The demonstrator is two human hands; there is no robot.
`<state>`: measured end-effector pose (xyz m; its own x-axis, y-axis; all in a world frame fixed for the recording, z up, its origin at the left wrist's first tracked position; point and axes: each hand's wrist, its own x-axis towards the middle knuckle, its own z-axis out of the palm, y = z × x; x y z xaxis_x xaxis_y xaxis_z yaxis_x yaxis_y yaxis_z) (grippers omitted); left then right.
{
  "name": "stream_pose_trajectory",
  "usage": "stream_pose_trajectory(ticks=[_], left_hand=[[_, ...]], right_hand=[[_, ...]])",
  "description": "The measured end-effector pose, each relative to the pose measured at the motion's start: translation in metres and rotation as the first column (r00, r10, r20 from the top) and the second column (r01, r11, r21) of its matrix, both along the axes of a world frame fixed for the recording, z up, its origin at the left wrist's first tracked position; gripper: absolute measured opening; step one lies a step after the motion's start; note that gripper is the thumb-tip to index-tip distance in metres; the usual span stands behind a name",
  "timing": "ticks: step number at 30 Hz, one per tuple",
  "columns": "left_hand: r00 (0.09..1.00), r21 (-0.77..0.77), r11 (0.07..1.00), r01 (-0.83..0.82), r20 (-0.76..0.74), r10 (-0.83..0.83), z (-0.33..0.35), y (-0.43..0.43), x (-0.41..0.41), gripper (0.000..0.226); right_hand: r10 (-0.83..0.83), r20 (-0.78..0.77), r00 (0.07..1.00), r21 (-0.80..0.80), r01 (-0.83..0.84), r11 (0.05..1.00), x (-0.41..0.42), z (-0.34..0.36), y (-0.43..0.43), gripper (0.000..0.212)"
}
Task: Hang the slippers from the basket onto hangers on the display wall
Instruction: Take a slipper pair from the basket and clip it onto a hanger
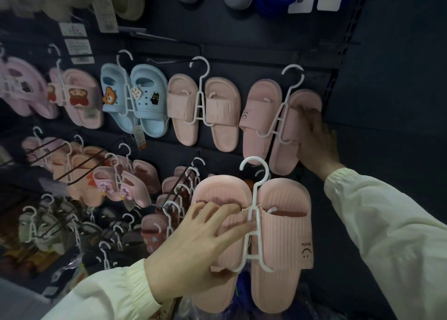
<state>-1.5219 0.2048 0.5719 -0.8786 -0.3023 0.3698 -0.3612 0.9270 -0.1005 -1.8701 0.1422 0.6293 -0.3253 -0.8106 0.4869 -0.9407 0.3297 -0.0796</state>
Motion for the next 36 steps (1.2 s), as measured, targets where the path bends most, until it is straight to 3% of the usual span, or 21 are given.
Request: stream_pose_trajectory(ticks=[4,11,16,23,36], left_hand=[[1.000,-0.012,1.000,-0.010,0.012,0.010,0.000,0.000,0.001,0.085],[1.000,-0.019,1.000,-0.009,0.003,0.010,-0.001,0.001,0.005,0.086],[1.000,-0.016,0.999,-0.030,-0.009,0.030,-0.002,0.000,0.010,0.086],[0.999,-0.018,0.999,-0.048,-0.007,0.048,-0.003,-0.003,0.015,0.088],[1.000,-0.008,1.000,-0.013,0.002,0.013,-0.001,-0.002,0.004,0.083]], right_hand=[[-0.054,-0.125,0.991,-0.018,0.052,0.999,0.015,0.001,-0.001,0.094],[0.114,-0.173,0.978,-0.005,-0.116,0.993,0.031,0.005,-0.020,0.081],[0.103,-0.229,0.968,0.040,-0.096,0.995,0.032,0.000,-0.036,0.080],[0.062,-0.212,0.975,0.010,-0.062,0.998,0.031,-0.009,-0.039,0.082],[0.165,-0.134,0.977,0.027,-0.163,0.986,0.028,-0.015,-0.023,0.068]])
